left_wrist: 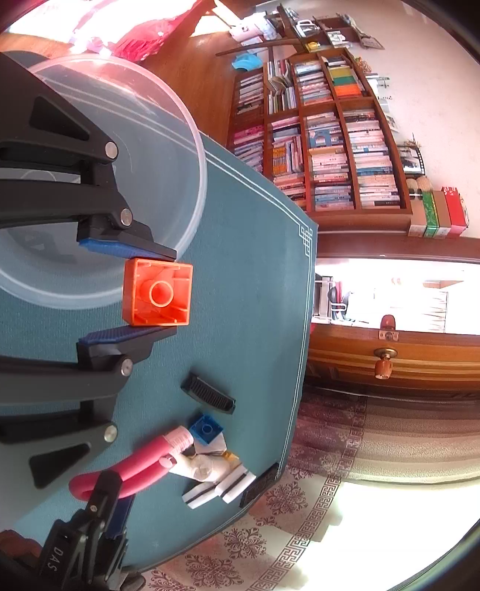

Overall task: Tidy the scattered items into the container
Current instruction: 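Carry the orange brick with the left gripper over the clear bowl and release, then lower the pink foam roller into the clear bowl and open the right gripper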

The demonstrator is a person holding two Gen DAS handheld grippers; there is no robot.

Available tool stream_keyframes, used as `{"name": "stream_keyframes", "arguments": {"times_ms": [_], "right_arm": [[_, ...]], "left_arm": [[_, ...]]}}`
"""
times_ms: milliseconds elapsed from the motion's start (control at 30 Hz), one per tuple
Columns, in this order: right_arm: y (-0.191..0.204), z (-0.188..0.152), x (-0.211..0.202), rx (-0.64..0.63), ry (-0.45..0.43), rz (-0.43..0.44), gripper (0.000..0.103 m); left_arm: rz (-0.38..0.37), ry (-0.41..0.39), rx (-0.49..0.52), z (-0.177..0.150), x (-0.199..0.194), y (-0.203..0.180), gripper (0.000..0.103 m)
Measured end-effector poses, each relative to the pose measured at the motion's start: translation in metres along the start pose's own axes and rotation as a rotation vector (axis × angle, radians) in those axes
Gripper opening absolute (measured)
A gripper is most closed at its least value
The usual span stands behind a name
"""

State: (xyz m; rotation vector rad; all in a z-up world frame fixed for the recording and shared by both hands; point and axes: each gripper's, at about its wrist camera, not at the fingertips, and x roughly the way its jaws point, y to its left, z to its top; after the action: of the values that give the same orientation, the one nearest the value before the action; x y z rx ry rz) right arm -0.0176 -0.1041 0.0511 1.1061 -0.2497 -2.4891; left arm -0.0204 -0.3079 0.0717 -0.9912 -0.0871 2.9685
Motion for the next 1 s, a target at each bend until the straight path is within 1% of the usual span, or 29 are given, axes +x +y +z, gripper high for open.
{"name": "stream_keyframes", "arguments": {"times_ms": [133,333,433,700,833,900,967,1000], "right_arm": [[0.014,0.002,0.004,-0.036,0.007,0.018,0.042],[0.041,0.004,0.009,-0.086,0.016,0.054,0.042],[0.056,0.006,0.013,-0.114,0.023,0.077,0.042],[0.106,0.014,0.027,-0.194,0.025,0.142,0.042],[0.128,0.021,0.038,-0.213,0.035,0.181,0.042],[0.137,0.023,0.044,-0.217,0.043,0.197,0.042],[0.144,0.027,0.051,-0.214,0.052,0.210,0.042],[0.147,0.029,0.054,-0.210,0.057,0.216,0.042]], "left_arm": [[0.046,0.011,-0.022,-0.007,-0.003,0.024,0.036],[0.094,0.039,-0.074,-0.016,-0.006,0.061,0.036],[0.120,0.042,-0.090,-0.019,-0.007,0.074,0.036],[0.132,0.052,-0.109,-0.025,-0.012,0.093,0.036],[0.136,0.049,-0.115,-0.024,-0.015,0.098,0.036],[0.138,0.048,-0.125,-0.024,-0.017,0.102,0.043],[0.145,0.041,-0.134,-0.025,-0.020,0.108,0.056],[0.149,0.036,-0.137,-0.026,-0.022,0.110,0.058]]}}
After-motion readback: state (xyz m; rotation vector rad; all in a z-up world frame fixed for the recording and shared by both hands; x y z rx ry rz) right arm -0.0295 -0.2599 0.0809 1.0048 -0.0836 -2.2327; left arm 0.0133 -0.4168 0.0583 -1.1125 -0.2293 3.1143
